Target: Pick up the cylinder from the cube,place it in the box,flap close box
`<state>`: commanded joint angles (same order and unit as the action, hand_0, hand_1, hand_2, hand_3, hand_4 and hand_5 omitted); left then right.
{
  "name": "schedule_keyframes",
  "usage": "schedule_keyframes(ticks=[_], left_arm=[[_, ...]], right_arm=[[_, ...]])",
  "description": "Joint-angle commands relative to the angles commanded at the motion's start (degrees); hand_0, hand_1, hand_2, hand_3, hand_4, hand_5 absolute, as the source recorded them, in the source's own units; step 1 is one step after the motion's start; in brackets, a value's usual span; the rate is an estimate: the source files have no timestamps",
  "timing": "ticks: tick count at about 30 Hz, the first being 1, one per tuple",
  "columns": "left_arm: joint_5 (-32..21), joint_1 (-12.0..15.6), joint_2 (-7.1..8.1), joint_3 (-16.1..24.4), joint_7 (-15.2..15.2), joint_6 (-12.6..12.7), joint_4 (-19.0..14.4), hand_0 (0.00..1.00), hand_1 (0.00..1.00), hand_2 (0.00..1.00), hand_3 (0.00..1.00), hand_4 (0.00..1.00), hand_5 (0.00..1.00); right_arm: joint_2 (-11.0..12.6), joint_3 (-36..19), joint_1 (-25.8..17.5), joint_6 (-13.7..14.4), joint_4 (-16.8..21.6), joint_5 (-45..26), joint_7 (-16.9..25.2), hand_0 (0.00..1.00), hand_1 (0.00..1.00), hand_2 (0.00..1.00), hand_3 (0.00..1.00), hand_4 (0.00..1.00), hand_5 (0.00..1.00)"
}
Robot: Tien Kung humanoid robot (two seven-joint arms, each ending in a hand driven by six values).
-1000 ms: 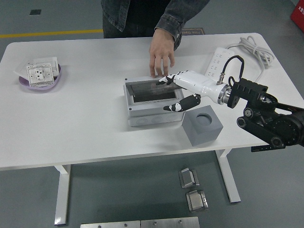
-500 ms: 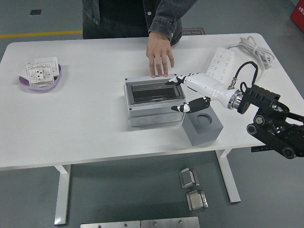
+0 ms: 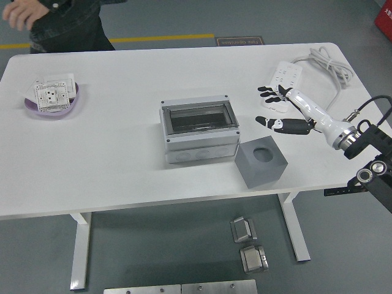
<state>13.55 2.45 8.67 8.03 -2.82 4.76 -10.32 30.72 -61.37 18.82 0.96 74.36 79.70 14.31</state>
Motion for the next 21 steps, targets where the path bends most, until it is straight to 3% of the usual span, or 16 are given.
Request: schedule_keyframes(ticks=[2,6,8,13,14,18,19,21], left_arm=[[-0.75,-0.04,0.05,-0.84,0.25,0.03,0.0,0.685,0.653,0.541,0.604,0.623,0.274],[-4.56,-0.17,0.2,-4.73,1.27,0.15,-0.05,0.685,0.653,0.541,0.604,0.623,0.274],[-5.49,-0.21,0.24,-5.79,1.52,0.17,-0.1,0.685,0.653,0.541,0.604,0.623,0.277],[-6.46,-0.16,0.21,-6.65,1.75,0.18,-0.14,0.685,0.653,0.541,0.604,0.623,0.277],[-6.62,-0.11,0.14,-6.72,1.78,0.19,-0.14,0.685,0.653,0.542,0.604,0.624,0.274],[-6.32,0.07,-0.21,-6.23,1.59,0.14,-0.12,0.685,0.653,0.542,0.604,0.624,0.274],[-6.24,0.09,-0.3,-6.13,1.55,0.14,-0.11,0.685,0.653,0.542,0.604,0.624,0.274],[-6.35,0.11,-0.35,-6.17,1.58,0.15,-0.08,0.685,0.653,0.542,0.604,0.624,0.274]], right_arm=[[-0.46,-2.45,-2.53,0.08,-0.15,-3.76,0.36,0.813,0.743,0.791,0.826,0.809,0.512],[-1.0,-5.22,-6.49,-1.67,-0.22,-10.46,0.3,0.813,0.743,0.791,0.826,0.809,0.512],[-1.14,-5.78,-7.43,-2.32,0.13,-12.98,0.58,0.754,0.749,0.787,0.784,0.816,0.521],[-1.06,-6.01,-8.44,-1.86,0.75,-14.67,1.35,0.754,0.749,0.787,0.784,0.816,0.521],[-1.05,-6.07,-8.65,-1.44,0.86,-14.14,1.56,0.598,0.775,0.887,0.889,0.849,0.475],[-1.13,-6.09,-9.28,0.67,1.28,-10.69,1.84,0.598,0.775,0.887,0.889,0.849,0.475],[-1.05,-5.62,-9.41,0.54,1.26,-11.42,1.7,0.562,0.723,0.898,0.981,0.909,0.513],[-0.93,-3.96,-9.64,-1.36,1.32,-15.38,1.12,0.562,0.723,0.898,0.981,0.909,0.513]])
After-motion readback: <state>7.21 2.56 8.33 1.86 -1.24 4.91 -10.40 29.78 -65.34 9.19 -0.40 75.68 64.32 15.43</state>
